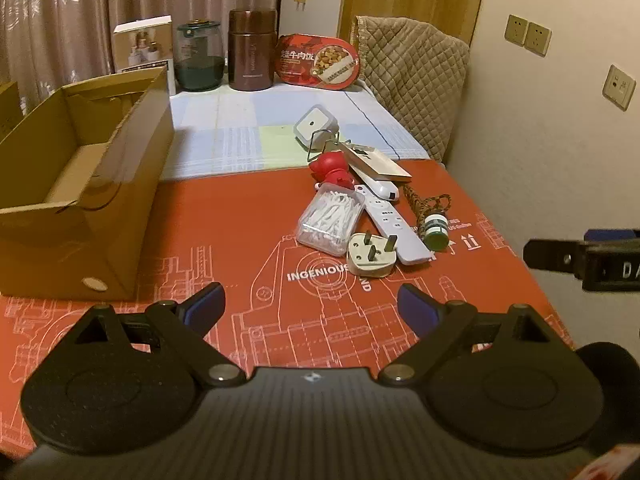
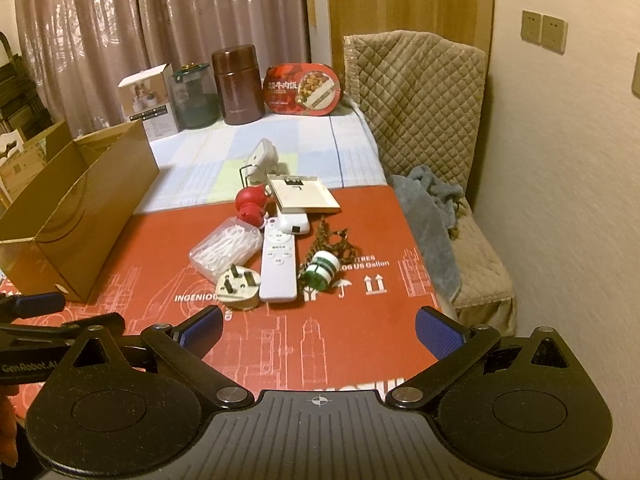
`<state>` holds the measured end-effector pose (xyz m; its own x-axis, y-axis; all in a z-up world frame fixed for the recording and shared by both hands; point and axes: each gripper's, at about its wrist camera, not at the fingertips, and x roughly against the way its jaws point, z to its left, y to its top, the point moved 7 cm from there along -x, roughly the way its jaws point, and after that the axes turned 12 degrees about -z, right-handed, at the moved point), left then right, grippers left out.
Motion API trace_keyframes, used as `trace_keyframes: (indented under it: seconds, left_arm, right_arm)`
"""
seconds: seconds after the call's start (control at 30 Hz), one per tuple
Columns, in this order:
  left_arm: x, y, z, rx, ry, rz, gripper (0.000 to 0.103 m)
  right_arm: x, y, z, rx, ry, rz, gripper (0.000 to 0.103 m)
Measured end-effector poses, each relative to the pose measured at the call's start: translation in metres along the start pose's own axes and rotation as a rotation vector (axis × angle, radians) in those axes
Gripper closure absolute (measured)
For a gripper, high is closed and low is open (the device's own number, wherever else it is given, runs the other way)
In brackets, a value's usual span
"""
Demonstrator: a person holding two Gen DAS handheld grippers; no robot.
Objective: Organize rigid objects
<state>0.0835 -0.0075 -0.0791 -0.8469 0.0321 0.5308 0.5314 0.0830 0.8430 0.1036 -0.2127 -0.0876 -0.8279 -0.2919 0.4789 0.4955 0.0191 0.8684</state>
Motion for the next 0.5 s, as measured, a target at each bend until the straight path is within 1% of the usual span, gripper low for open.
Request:
trace_keyframes:
  seconds: [0.13, 0.23, 0.27, 0.3, 0.4, 0.43, 0.5]
  left_arm:
    - [-0.019, -0.003, -0.003, 0.001, -0.022, 0.000, 0.013]
    - [-0.034, -0.006, -0.005, -0.007, -0.039, 0.006, 0.016]
    - [-0.039, -0.006, -0.006, -0.011, -0.042, 0.006, 0.017]
    - [-0.043, -0.007, -0.007, -0.017, -0.044, 0.002, 0.017]
    - [-0.054, -0.007, -0.011, -0.030, -0.062, -0.002, 0.018]
    - [-0.058, -0.008, -0.013, -0.033, -0.069, 0.000, 0.018]
    - [-0.065, -0.008, -0.016, -0.044, -0.082, 0.002, 0.018]
  right_arm:
    - [-0.020, 0.003, -0.005, 0.000, 0.007, -0.001, 0.003]
    - [-0.036, 0.004, -0.009, 0.003, 0.009, 0.007, 0.003]
    - [-0.044, 0.003, -0.010, 0.015, 0.002, 0.016, 0.007]
    - [-0.049, 0.003, -0.010, 0.021, 0.002, 0.022, 0.016]
    - [-0.067, 0.003, -0.012, 0.033, 0.030, 0.045, 0.024]
    - [-0.073, 0.003, -0.011, 0.053, 0.039, 0.056, 0.026]
    - [-0.087, 0.004, -0.011, 0.108, 0.065, 0.081, 0.032]
